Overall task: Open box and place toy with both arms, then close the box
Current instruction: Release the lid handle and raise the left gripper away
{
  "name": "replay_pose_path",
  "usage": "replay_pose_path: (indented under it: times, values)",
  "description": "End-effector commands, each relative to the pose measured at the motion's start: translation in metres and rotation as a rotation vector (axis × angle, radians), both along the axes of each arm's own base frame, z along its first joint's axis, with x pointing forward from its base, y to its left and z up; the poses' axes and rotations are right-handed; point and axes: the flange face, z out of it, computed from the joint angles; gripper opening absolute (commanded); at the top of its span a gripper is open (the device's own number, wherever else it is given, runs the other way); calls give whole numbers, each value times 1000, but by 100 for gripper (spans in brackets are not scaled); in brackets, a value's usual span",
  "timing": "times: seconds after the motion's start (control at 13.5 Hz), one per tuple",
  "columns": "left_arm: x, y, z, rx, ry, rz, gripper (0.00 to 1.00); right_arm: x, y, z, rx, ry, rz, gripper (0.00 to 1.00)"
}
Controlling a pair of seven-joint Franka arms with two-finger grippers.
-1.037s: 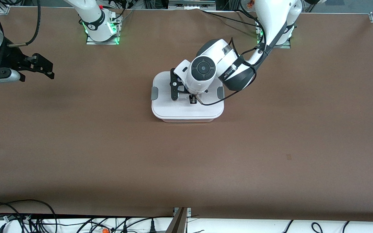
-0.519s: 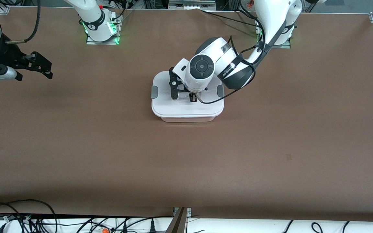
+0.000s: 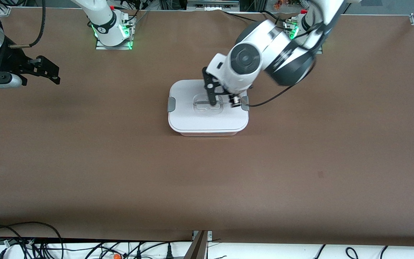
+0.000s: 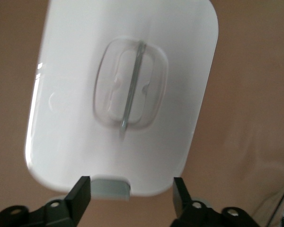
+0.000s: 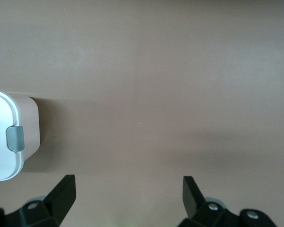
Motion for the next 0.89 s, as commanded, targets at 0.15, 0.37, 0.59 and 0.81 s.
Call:
replay_pose_path:
  times: [0.15,0.37,0.59,0.81]
  values:
    - [31,130,75,104,-38,441,100,1,-4,5,-9,-4,-18,100]
    - [77,226,106,132,-142,632,100,1,-4,6,-8,-7,-20,100]
    - [92,288,115,199,-144,992,100,1,-4,5,-8,-6,-20,100]
    - [93,318,113,299,-199,1078,100,1,-3,6,-7,-7,-18,100]
